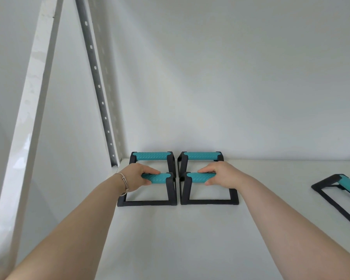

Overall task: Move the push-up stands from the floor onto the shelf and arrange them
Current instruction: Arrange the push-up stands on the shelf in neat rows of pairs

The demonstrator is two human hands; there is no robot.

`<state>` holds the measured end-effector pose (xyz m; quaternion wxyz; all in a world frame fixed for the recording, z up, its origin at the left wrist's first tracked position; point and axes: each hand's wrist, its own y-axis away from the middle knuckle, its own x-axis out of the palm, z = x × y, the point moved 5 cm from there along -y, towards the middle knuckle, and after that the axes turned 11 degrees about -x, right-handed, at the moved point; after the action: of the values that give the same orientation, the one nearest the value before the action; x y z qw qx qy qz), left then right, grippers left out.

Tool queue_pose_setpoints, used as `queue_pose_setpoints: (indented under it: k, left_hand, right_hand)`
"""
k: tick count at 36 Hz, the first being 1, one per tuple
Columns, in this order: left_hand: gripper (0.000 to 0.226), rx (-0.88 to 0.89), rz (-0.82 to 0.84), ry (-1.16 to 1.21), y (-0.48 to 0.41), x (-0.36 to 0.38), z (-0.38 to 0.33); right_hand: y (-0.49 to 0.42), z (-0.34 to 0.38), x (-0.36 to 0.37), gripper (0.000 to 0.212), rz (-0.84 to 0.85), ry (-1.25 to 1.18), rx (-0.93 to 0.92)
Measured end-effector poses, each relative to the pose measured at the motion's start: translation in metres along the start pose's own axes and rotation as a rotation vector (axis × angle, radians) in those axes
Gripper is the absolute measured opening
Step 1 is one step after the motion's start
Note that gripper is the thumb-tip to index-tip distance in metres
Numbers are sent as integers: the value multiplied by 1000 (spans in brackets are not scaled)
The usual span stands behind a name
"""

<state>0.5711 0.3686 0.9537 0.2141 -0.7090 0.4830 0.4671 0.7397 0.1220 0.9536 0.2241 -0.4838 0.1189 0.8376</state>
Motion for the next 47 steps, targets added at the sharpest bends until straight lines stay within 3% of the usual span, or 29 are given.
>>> queue_pose_setpoints:
  k: [36,44,47]
  left_hand:
    - [41,18,-4,-9,3,0,-4]
    - [41,27,-66,-53,13,3,-10]
    - [44,25,-140,-114,18,5,-20]
  right_hand:
    - [5,8,-1,51,3,19,10]
    - [13,21,5,44,-79,102,-17]
    - [18,22,9,52,-149,130,11]
